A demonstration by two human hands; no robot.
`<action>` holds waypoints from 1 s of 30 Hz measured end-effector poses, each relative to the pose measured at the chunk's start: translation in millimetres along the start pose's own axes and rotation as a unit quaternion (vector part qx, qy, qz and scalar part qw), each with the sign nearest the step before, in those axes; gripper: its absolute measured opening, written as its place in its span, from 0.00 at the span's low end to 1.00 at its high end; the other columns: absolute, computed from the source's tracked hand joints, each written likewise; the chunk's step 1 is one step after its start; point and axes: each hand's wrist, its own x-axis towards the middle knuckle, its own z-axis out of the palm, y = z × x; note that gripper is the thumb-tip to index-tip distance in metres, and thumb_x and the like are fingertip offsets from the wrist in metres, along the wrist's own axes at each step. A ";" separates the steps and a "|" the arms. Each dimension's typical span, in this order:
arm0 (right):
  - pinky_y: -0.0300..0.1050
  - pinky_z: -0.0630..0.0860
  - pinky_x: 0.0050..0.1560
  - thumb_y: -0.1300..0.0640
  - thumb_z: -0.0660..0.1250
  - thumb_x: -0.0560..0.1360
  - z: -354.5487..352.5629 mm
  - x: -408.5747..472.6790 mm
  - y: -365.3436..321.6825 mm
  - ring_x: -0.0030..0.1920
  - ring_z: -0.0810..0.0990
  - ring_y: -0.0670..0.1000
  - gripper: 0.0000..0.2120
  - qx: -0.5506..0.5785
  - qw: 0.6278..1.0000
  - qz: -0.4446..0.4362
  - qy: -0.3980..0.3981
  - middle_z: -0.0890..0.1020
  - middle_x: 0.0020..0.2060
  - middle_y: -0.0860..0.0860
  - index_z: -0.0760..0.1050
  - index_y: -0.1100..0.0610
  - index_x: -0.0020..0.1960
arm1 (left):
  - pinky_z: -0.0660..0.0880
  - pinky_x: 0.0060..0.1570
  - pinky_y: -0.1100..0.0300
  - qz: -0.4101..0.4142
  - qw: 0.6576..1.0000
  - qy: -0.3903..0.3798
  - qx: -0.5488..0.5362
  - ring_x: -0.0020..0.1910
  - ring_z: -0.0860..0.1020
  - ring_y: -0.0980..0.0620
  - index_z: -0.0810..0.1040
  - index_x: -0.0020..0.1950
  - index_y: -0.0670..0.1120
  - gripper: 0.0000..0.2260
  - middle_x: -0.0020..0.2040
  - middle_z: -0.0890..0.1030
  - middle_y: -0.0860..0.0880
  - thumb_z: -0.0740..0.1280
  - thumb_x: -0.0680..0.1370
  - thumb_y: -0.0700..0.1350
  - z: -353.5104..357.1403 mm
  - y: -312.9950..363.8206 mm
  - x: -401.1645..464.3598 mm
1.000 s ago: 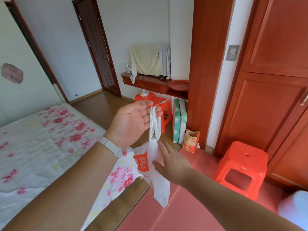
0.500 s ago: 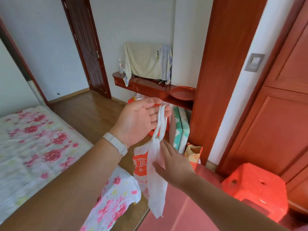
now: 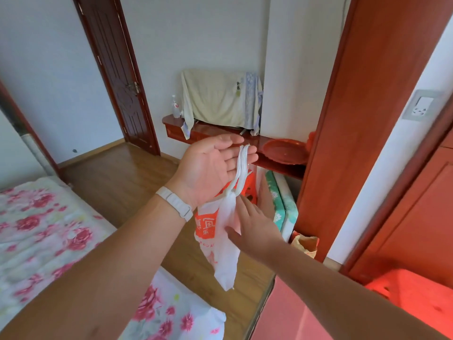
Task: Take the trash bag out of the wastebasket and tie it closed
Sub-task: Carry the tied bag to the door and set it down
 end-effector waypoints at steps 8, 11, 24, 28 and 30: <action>0.56 0.68 0.65 0.37 0.54 0.76 30.8 97.3 50.2 0.74 0.60 0.54 0.33 0.000 1.000 -0.013 -0.006 0.58 0.76 0.49 0.43 0.48 0.73 | 0.70 0.66 0.43 0.006 0.999 0.042 0.017 0.60 0.79 0.36 0.79 0.50 0.41 0.10 0.55 0.82 0.35 0.63 0.72 0.42 -48.2 6.1 93.0; 0.57 0.63 0.68 0.38 0.53 0.76 42.5 134.7 76.8 0.75 0.57 0.54 0.33 0.009 0.999 -0.034 -0.022 0.56 0.77 0.49 0.42 0.49 0.73 | 0.70 0.65 0.43 0.007 0.998 0.066 0.023 0.61 0.79 0.36 0.78 0.51 0.40 0.10 0.55 0.82 0.35 0.63 0.73 0.42 -62.7 3.3 131.7; 0.57 0.60 0.72 0.43 0.56 0.78 52.4 295.8 142.4 0.74 0.58 0.57 0.31 -0.004 0.983 -0.178 -0.035 0.61 0.75 0.55 0.52 0.56 0.74 | 0.73 0.64 0.44 0.044 0.985 0.164 0.040 0.62 0.78 0.37 0.77 0.54 0.41 0.12 0.57 0.82 0.36 0.65 0.73 0.44 -113.9 38.7 256.0; 0.55 0.63 0.69 0.43 0.58 0.77 68.1 342.8 140.3 0.73 0.63 0.56 0.29 -0.023 0.979 -0.199 -0.025 0.65 0.73 0.54 0.56 0.55 0.72 | 0.73 0.64 0.45 0.057 0.981 0.181 0.037 0.61 0.79 0.38 0.78 0.53 0.41 0.11 0.56 0.82 0.37 0.65 0.73 0.44 -145.7 50.2 279.1; 0.54 0.64 0.68 0.43 0.58 0.77 78.5 365.9 137.9 0.72 0.63 0.56 0.29 -0.023 0.979 -0.202 -0.028 0.66 0.73 0.54 0.57 0.56 0.72 | 0.72 0.64 0.45 0.060 0.981 0.183 0.031 0.60 0.79 0.38 0.78 0.52 0.41 0.11 0.56 0.83 0.37 0.66 0.72 0.45 -168.5 54.3 289.7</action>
